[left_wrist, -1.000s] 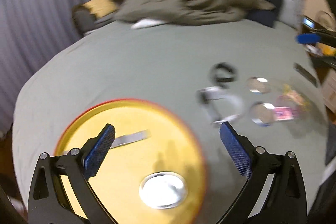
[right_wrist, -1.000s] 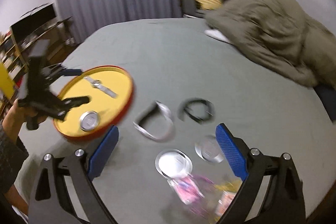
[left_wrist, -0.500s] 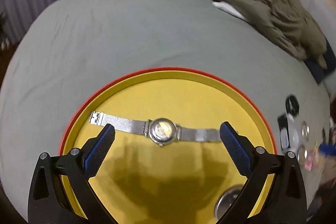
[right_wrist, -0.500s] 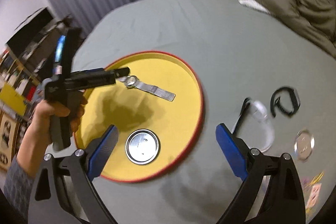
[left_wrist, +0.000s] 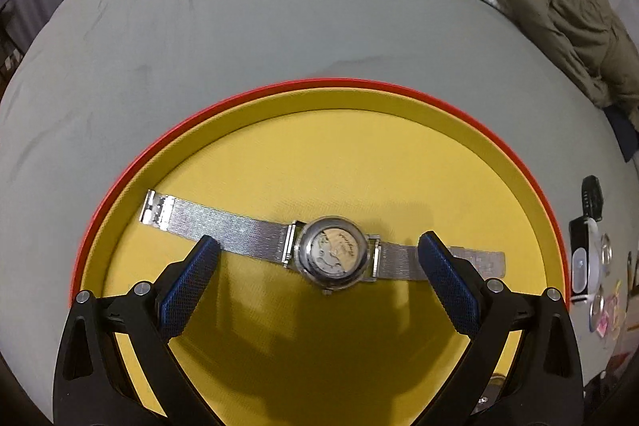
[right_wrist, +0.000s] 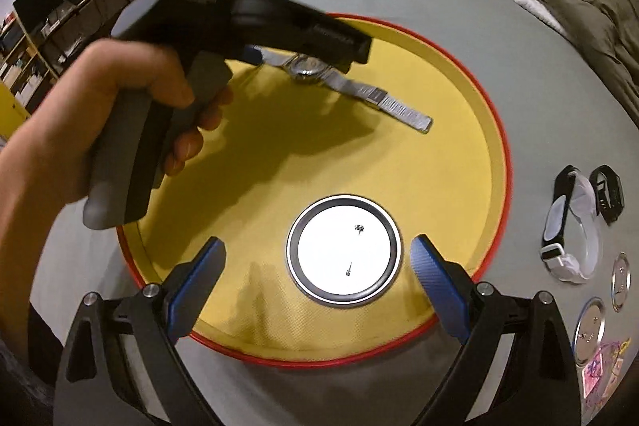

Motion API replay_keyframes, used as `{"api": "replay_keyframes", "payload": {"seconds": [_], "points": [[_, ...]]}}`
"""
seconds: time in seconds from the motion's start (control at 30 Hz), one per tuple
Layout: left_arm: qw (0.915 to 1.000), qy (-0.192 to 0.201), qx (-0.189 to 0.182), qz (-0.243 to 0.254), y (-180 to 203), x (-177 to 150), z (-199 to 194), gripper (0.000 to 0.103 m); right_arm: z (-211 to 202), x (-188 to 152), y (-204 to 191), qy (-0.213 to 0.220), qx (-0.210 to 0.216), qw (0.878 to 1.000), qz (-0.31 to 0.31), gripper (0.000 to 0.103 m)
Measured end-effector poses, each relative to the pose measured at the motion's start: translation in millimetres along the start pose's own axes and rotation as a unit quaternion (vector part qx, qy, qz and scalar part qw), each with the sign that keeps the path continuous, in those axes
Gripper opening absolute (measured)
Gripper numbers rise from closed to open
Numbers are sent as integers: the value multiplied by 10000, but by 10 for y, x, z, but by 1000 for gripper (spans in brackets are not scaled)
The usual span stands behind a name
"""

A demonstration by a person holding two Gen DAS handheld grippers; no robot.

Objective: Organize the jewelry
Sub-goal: 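Lower the left tool onto the silver mesh watch while the right tool lowers onto the round badge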

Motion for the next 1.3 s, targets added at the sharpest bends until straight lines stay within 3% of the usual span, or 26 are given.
{"api": "replay_keyframes", "payload": {"seconds": [0.2,0.4,0.57,0.7,0.73,0.77,0.83,0.97,1.13,1.3], "points": [[9985,141,400,342,43,86,-1,97,83,-54,-17,-76,28,10000,-35,90],[9989,-224,60,414,-10,82,-44,97,-65,-61,39,216,404,9989,70,90],[9979,-264,26,587,-26,83,-105,97,-117,-21,87,339,639,9969,298,89],[9967,-312,68,750,32,99,-59,88,-89,9,49,316,679,9968,290,89],[9955,-365,104,865,55,93,-31,85,-91,13,30,320,686,9968,269,88],[9946,-425,121,943,88,81,-1,83,-92,12,20,326,704,9967,257,78],[9921,-554,157,1111,133,74,50,79,-94,4,22,294,800,9960,285,70],[9915,-620,204,1130,117,72,104,79,-69,5,-5,278,843,9958,244,69],[9928,-642,156,1002,140,98,118,79,-67,-29,-2,223,899,9954,262,56],[9925,-644,78,1041,172,136,116,71,-65,-48,13,186,912,9951,320,55]]}}
Point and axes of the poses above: each gripper's, at about its wrist camera, not at the fingertips, and z roughly the way its jaws point, y to its right, x to its top, the point moved 5 cm from there along z, roughly the way its jaws point, and after that the axes turned 10 degrees about -x, right-handed, at the moved point
